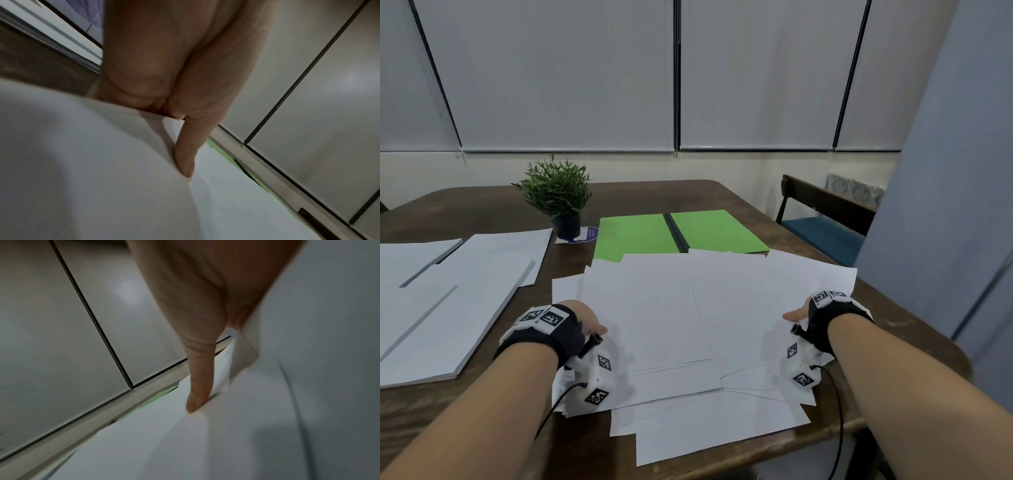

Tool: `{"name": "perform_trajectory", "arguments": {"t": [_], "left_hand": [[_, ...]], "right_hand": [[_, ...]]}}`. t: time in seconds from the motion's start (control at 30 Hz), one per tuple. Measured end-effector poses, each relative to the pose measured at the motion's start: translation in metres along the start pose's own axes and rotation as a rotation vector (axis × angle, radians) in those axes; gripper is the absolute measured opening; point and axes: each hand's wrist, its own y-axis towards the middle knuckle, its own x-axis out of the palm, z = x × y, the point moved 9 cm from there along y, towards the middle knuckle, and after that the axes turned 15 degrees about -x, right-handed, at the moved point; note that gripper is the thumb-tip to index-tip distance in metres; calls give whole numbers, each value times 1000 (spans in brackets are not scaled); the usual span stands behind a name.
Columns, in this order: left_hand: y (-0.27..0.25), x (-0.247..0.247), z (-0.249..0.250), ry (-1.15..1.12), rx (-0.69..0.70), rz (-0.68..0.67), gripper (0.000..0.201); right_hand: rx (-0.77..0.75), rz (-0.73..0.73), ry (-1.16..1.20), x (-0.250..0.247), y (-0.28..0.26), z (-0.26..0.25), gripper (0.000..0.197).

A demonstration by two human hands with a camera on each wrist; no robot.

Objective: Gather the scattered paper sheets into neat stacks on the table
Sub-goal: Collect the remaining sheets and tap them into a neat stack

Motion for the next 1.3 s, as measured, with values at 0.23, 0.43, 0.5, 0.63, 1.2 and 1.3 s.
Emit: {"name": "perform_trajectory", "arguments": {"t": [0.23,0.43,0.5,0.63,1.2,1.3], "left_hand": [[3,1,-1,-15,-4,0,57],[9,-1,-7,-143,-21,25,57],[9,-2,-9,-184,-31,36,57],[11,-1,-9,-203,-39,26,57],[98,26,-42,-1158,-136,-169,115],[68,23,-44,-1256,-110,-269,114]], "right_hand": [[93,91,297,-12,-6,9,62],[-17,352,532,-77,6,-13,49],[-87,437,534,-106,6,-27,46],[-211,559,568,-159,-2,-53,42],[-579,710,1085,-249,-40,-143,47],[-460,591,973,-200,-15,-147,61]]}}
